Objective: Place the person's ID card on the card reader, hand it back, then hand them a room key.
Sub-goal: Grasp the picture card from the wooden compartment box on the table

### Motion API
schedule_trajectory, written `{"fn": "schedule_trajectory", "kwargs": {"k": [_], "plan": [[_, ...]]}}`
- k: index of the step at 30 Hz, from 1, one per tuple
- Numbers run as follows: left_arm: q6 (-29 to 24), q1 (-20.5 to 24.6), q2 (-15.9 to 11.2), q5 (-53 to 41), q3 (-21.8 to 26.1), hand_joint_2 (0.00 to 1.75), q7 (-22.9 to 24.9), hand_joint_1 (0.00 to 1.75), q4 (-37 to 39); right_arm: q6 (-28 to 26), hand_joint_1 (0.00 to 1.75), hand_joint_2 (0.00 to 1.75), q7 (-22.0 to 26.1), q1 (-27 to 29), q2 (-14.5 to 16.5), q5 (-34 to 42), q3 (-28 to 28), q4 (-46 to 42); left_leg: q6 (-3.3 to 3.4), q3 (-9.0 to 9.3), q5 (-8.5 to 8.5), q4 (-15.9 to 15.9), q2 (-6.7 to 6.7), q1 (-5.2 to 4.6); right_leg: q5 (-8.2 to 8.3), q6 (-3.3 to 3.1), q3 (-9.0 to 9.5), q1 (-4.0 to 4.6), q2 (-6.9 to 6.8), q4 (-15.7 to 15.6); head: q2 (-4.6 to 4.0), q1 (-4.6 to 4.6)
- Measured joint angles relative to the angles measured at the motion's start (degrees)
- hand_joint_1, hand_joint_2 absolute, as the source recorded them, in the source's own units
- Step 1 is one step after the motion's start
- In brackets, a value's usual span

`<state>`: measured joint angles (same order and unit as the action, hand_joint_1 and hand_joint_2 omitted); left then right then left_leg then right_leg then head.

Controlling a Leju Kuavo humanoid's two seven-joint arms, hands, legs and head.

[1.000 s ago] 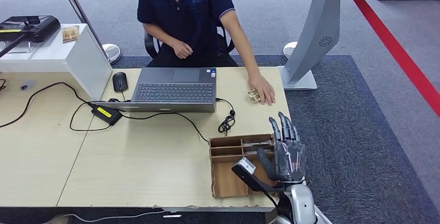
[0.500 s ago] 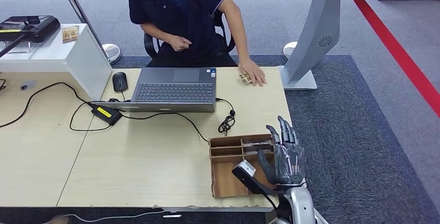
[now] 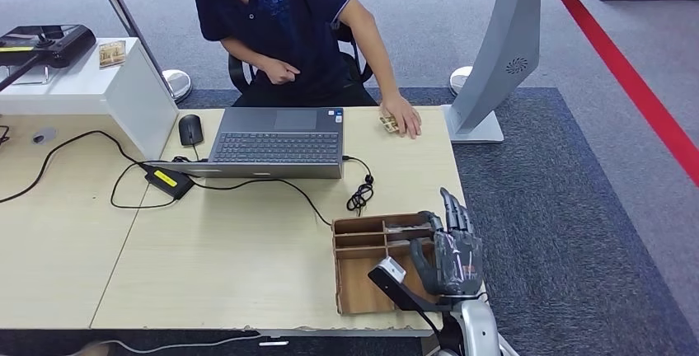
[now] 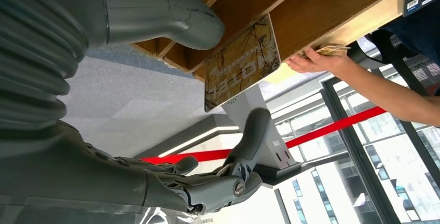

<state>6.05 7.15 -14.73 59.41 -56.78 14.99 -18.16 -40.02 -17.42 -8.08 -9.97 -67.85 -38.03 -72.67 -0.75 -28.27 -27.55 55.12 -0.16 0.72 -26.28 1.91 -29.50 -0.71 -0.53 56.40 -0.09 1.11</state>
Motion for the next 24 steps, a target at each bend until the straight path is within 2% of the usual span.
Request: {"fn": "schedule_trajectory", "kwargs": {"k": [6, 24], "plan": [[0.0, 0.0, 0.0, -0.1, 0.0, 0.0, 0.0, 0.0, 0.0, 0.0, 0.74, 1.75, 0.5, 0.0, 0.0, 0.0, 0.0, 0.2, 0.0, 0.0, 0.0, 0.0, 0.0, 0.0, 0.0, 0.0, 0.0, 0.0, 0.0, 0.0, 0.0, 0.0], [0.0, 0.0, 0.0, -0.3, 0.0, 0.0, 0.0, 0.0, 0.0, 0.0, 0.69, 1.75, 1.9, 0.0, 0.4, 0.0, 0.0, 0.5, 0.0, -0.01, 0.0, 0.0, 0.0, 0.0, 0.0, 0.0, 0.0, 0.0, 0.0, 0.0, 0.0, 0.0]]}}
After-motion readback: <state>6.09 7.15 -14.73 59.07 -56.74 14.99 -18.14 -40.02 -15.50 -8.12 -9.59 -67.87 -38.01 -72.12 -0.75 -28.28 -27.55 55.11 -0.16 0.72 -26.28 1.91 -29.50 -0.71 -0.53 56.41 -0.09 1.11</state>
